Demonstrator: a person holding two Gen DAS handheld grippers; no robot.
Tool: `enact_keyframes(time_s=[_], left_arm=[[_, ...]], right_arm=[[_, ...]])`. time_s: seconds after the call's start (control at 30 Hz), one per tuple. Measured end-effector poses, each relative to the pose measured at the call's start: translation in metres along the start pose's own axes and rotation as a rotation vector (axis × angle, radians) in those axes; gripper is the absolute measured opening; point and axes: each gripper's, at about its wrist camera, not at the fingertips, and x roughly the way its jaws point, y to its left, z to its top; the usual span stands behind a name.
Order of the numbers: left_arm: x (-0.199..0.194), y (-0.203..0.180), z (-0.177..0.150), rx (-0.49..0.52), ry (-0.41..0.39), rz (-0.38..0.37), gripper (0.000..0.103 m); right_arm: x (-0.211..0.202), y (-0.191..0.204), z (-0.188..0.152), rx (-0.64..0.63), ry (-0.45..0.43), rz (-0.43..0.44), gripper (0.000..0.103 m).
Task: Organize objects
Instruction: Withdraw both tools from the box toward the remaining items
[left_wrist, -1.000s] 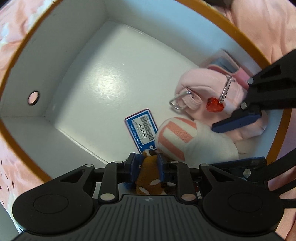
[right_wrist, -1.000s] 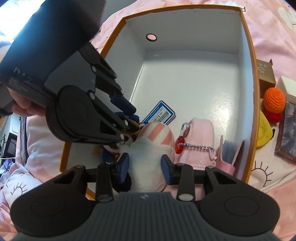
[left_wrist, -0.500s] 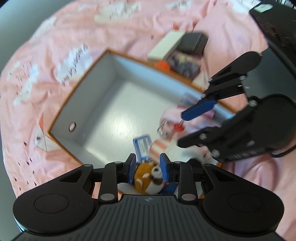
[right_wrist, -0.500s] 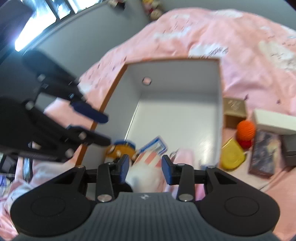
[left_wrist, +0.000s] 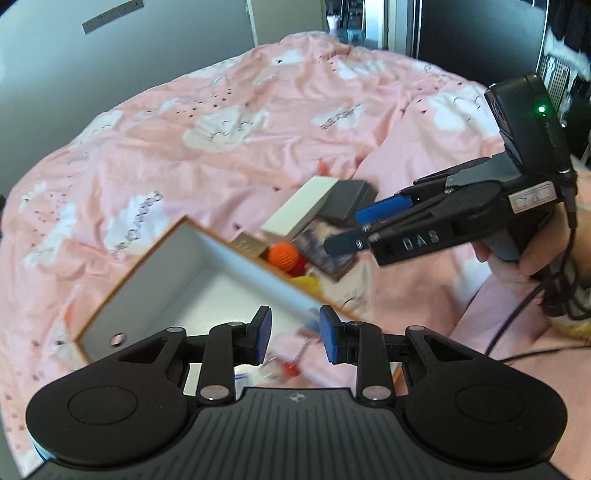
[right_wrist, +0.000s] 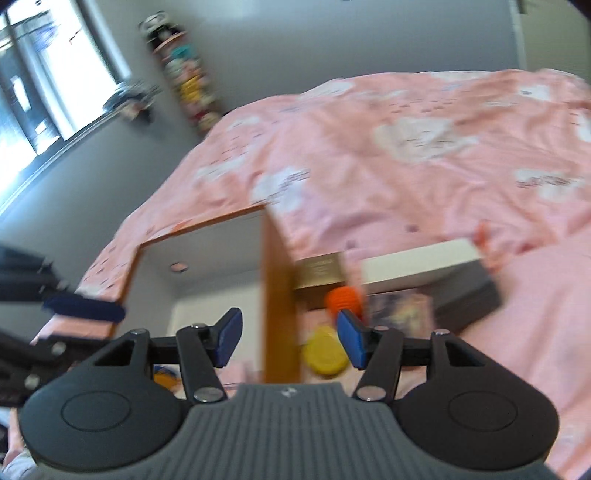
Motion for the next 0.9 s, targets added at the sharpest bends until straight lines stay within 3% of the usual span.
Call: enact_keyframes(time_s=[0.17, 0.27, 0.4, 0.63, 0.73, 0.9], left_arm=[[0.026, -0.012, 0.005, -0.034, -0.015, -0.063, 0.035], [0.048, -0.019, 0.011, -0.004, -0.002, -0.060, 0.033], [0.074, -0.022, 0.024, -0.008, 0.026, -0.078, 0.032], [0.125, -0.011, 0.059, -0.245, 0.052, -0.125, 0.033], [0.152, -0.009, 0.070, -0.335, 0.088, -0.088, 0.034], [0.193, -0.002, 0.076, -0.441, 0.155, -0.068, 0.045]], right_arm=[[-0.009, -0.031, -0.005, 0.044, -0.030, -0.075, 0.059], [-0.002, -0.044, -0.008, 0.055, -0.007, -0.099, 0.059], [0.008, -0.062, -0.014, 0.081, 0.035, -0.110, 0.049], [0.020, -0.099, -0.015, 0.167, 0.057, -0.156, 0.048], [0.021, -0.118, -0.009, 0.225, 0.033, -0.172, 0.049], [0.029, -0.150, 0.008, 0.342, -0.005, -0.140, 0.054]])
